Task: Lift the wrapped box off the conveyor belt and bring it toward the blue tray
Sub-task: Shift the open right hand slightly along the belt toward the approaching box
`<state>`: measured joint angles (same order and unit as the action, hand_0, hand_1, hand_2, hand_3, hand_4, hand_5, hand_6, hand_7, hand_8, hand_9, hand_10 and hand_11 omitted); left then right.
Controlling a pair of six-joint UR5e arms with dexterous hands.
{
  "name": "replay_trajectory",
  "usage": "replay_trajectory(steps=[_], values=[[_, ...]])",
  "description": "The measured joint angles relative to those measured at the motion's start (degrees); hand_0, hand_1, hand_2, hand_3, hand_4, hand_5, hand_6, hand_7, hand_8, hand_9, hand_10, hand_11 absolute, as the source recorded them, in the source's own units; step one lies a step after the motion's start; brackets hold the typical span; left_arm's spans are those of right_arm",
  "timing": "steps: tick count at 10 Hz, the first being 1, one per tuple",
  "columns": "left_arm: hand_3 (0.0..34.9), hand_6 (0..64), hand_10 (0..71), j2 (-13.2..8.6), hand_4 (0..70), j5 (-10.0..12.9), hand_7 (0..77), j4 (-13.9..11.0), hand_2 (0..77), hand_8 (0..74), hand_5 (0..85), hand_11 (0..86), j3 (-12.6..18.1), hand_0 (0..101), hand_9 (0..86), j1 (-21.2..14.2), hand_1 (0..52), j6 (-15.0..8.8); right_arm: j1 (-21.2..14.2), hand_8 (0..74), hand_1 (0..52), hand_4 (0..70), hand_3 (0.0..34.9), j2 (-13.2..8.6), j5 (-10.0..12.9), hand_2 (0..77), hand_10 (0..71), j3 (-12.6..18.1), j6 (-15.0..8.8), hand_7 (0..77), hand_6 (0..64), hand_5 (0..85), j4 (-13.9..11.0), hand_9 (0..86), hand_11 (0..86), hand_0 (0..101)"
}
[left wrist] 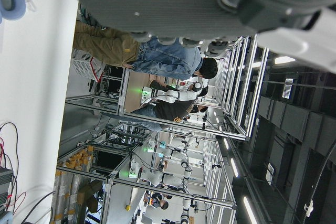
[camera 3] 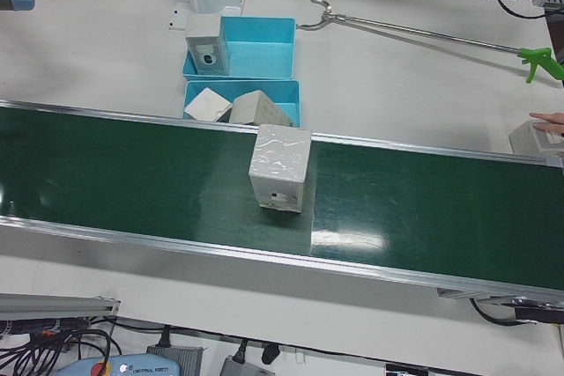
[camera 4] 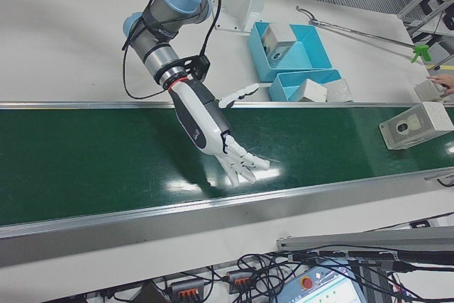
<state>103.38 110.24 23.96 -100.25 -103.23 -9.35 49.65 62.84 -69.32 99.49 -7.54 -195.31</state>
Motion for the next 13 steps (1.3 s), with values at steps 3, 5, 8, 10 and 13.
replay_trajectory(steps=[3, 5, 8, 10, 13], values=[[0.0, 0.0, 0.5, 0.00, 0.5, 0.00, 0.5, 0.00, 1.1, 0.5, 1.1, 0.0, 0.00, 0, 0.0, 0.00, 0.0, 0.00, -0.01, 6.5, 10.4, 12.0, 0.0, 0.00, 0.04, 8.2, 0.0, -0.05, 0.07, 20.2, 8.2, 12.0, 0.09, 9.3, 1.1, 47], [0.0, 0.0, 0.5, 0.00, 0.5, 0.00, 0.5, 0.00, 0.5, 0.5, 1.1, 0.5, 0.00, 0, 0.0, 0.00, 0.0, 0.00, 0.00, 6.5, 10.4, 12.0, 0.0, 0.00, 0.06, 8.2, 0.0, 0.07, 0.10, 20.7, 8.2, 12.0, 0.10, 9.3, 1.1, 47], [0.0, 0.0, 0.0, 0.00, 0.0, 0.00, 0.5, 0.00, 1.1, 0.5, 1.1, 0.5, 0.00, 0, 0.0, 0.00, 0.0, 0.00, 0.03, 6.5, 10.4, 10.9, 0.0, 0.00, 0.06, 7.1, 0.0, 0.14, 0.23, 20.7, 8.2, 12.0, 0.10, 9.3, 1.1, 46], [0.0, 0.5, 0.5, 0.00, 0.5, 0.00, 0.5, 0.00, 0.5, 0.5, 1.1, 0.0, 0.00, 0, 0.5, 0.00, 0.0, 0.00, -0.01, 6.5, 10.4, 10.9, 0.0, 0.00, 0.06, 7.1, 0.0, 0.27, 0.17, 20.7, 8.2, 12.0, 0.10, 9.3, 1.1, 47], [0.0, 0.5, 0.5, 0.00, 0.5, 0.00, 0.5, 0.00, 0.5, 0.5, 1.1, 0.0, 0.00, 0, 0.0, 0.00, 0.0, 0.00, -0.05, 6.5, 10.4, 10.9, 0.0, -0.08, 0.06, 7.1, 0.0, 0.34, 0.16, 20.7, 8.2, 12.0, 0.05, 9.3, 1.1, 47]])
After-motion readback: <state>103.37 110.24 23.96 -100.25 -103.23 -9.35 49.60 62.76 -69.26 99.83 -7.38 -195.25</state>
